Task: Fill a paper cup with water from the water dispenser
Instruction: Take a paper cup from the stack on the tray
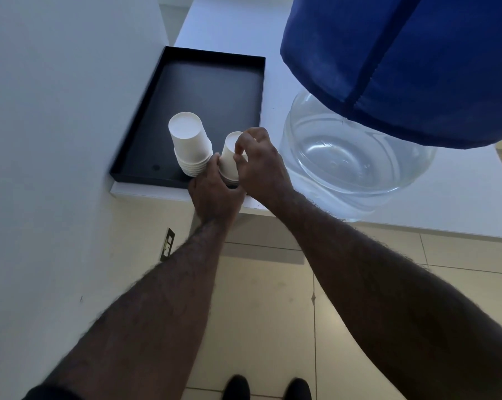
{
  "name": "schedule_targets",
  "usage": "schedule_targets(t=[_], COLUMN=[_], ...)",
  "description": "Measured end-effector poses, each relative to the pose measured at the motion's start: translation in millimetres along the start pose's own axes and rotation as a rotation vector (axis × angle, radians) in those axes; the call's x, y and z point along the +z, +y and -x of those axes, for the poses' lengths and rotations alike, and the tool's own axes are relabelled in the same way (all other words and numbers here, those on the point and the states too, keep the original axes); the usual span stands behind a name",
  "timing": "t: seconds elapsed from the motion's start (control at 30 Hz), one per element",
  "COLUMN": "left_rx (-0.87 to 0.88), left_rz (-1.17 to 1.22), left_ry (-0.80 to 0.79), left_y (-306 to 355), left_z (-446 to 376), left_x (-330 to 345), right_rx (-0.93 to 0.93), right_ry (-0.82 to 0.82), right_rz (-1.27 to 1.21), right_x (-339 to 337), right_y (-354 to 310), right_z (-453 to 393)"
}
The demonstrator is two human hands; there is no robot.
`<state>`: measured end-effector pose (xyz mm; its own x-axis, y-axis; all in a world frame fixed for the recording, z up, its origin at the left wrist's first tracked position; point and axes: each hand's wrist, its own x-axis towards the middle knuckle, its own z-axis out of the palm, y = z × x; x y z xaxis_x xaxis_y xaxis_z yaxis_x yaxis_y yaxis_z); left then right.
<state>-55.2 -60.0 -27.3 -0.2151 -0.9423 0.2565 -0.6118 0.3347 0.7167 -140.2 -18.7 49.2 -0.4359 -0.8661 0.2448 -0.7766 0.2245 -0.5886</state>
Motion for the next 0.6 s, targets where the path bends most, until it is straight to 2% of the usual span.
schedule_targets(t=[0.4, 0.6], left_rx=[-0.055, -0.043], left_rz=[0.05, 0.049], left_ry=[-0.033, -0.023], left_y=[3, 8], left_z=[-4, -3], left_x=[0, -4], right_rx=[0.01, -0.059], right_ry=[0.023, 0.074], right_rz=[0.002, 0.039], right_x=[-6, -12], right_y=[0, -12], right_z=[-1, -2])
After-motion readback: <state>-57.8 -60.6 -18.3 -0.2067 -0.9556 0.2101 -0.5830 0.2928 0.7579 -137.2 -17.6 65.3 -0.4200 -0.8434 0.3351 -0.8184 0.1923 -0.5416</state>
